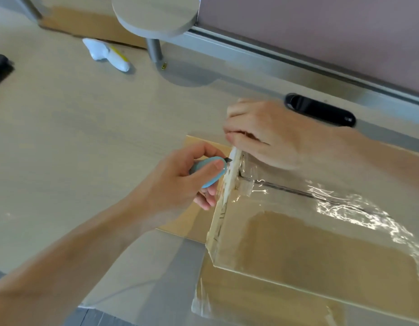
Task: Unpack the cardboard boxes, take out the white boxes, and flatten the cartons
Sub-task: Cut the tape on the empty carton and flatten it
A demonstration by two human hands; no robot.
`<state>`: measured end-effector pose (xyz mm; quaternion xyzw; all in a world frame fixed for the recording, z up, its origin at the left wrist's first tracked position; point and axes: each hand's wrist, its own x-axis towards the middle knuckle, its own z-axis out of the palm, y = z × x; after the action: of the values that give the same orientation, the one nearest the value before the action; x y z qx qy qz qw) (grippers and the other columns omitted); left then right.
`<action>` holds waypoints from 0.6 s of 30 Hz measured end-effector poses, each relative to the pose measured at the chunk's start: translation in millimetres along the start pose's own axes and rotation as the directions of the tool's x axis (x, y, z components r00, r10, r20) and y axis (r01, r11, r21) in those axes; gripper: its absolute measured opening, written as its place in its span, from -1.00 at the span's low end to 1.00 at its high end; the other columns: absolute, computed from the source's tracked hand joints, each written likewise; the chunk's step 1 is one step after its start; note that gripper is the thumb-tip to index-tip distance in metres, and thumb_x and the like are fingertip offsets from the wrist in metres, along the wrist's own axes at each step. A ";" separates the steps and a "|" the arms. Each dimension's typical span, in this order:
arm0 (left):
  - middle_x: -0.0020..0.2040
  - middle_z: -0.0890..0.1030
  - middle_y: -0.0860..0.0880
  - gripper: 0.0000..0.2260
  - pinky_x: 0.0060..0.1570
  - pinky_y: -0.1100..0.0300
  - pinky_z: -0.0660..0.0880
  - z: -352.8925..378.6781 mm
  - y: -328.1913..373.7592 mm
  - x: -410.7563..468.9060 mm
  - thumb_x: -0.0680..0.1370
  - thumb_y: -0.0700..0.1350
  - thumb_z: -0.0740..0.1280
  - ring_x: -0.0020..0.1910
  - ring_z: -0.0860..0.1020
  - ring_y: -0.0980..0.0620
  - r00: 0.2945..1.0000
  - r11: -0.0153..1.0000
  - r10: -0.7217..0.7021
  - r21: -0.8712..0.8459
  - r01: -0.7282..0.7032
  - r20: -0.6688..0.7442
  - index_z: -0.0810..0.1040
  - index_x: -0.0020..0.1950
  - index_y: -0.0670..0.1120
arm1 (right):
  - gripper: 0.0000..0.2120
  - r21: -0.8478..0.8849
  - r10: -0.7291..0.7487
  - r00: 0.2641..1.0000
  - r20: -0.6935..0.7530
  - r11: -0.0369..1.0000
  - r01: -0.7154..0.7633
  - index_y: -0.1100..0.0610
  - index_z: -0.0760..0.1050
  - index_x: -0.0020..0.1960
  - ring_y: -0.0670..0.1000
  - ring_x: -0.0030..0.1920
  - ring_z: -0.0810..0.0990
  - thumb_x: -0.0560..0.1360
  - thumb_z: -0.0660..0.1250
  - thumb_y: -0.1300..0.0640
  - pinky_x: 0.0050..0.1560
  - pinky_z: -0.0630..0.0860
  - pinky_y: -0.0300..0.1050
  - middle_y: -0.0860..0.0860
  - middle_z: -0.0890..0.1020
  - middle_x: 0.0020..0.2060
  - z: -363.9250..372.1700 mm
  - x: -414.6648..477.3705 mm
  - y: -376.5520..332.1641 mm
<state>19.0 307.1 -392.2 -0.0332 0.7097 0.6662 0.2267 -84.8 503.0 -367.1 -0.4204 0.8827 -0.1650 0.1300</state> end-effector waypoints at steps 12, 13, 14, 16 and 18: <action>-0.31 0.48 -0.06 -0.85 -0.25 0.06 0.68 11.0 -2.8 24.1 0.71 -0.07 0.29 -0.32 0.68 -0.07 0.992 0.995 0.098 0.002 -0.099 0.081 0.59 0.12 -0.11 | -0.41 0.048 0.064 0.983 -0.170 0.997 -0.056 0.13 0.31 -0.41 0.05 -0.34 0.45 0.73 0.02 -0.10 -0.06 0.48 0.17 0.02 0.44 -0.41 8.9 13.1 5.6; -0.32 0.48 -0.05 -0.84 -0.25 0.05 0.68 11.9 -2.4 25.5 0.68 -0.05 0.29 -0.33 0.67 -0.06 0.991 0.994 0.108 0.005 -0.109 0.084 0.59 0.12 -0.11 | -0.41 0.048 0.071 0.983 -0.169 0.997 -0.063 0.14 0.32 -0.40 0.06 -0.34 0.47 0.73 0.02 -0.10 -0.07 0.48 0.17 0.02 0.44 -0.41 9.1 13.4 5.5; -0.34 0.49 -0.04 -0.82 -0.25 0.03 0.68 13.0 -1.8 26.8 0.65 -0.02 0.29 -0.34 0.65 -0.04 0.990 0.993 0.113 0.017 -0.114 0.084 0.59 0.11 -0.10 | -0.41 0.049 0.075 0.982 -0.172 0.997 -0.067 0.15 0.33 -0.40 0.07 -0.33 0.48 0.73 0.01 -0.11 -0.07 0.48 0.17 0.02 0.45 -0.41 9.2 13.8 5.7; -0.39 0.47 0.02 -0.80 -0.24 -0.01 0.69 14.6 -1.8 28.7 0.61 -0.01 0.29 -0.38 0.60 0.00 0.990 0.992 0.119 0.036 -0.122 0.082 0.56 0.10 -0.12 | -0.42 0.059 0.085 0.982 -0.171 0.995 -0.076 0.14 0.32 -0.39 0.08 -0.33 0.48 0.73 0.01 -0.11 -0.05 0.49 0.18 0.01 0.45 -0.41 10.0 14.6 8.8; -0.39 0.43 0.04 -0.82 -0.25 0.00 0.68 15.3 -2.4 30.1 0.61 -0.03 0.30 -0.39 0.53 0.04 0.988 0.991 0.128 0.036 -0.132 0.088 0.53 0.09 -0.12 | -0.43 0.063 0.084 0.982 -0.172 0.995 -0.074 0.12 0.30 -0.39 0.07 -0.34 0.47 0.73 0.01 -0.10 -0.04 0.50 0.19 0.00 0.43 -0.41 10.8 15.1 9.0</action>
<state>-2.9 329.2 -405.6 0.0465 0.7137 0.6655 0.2135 -96.4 494.6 -382.0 -0.3652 0.9016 -0.2208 0.0707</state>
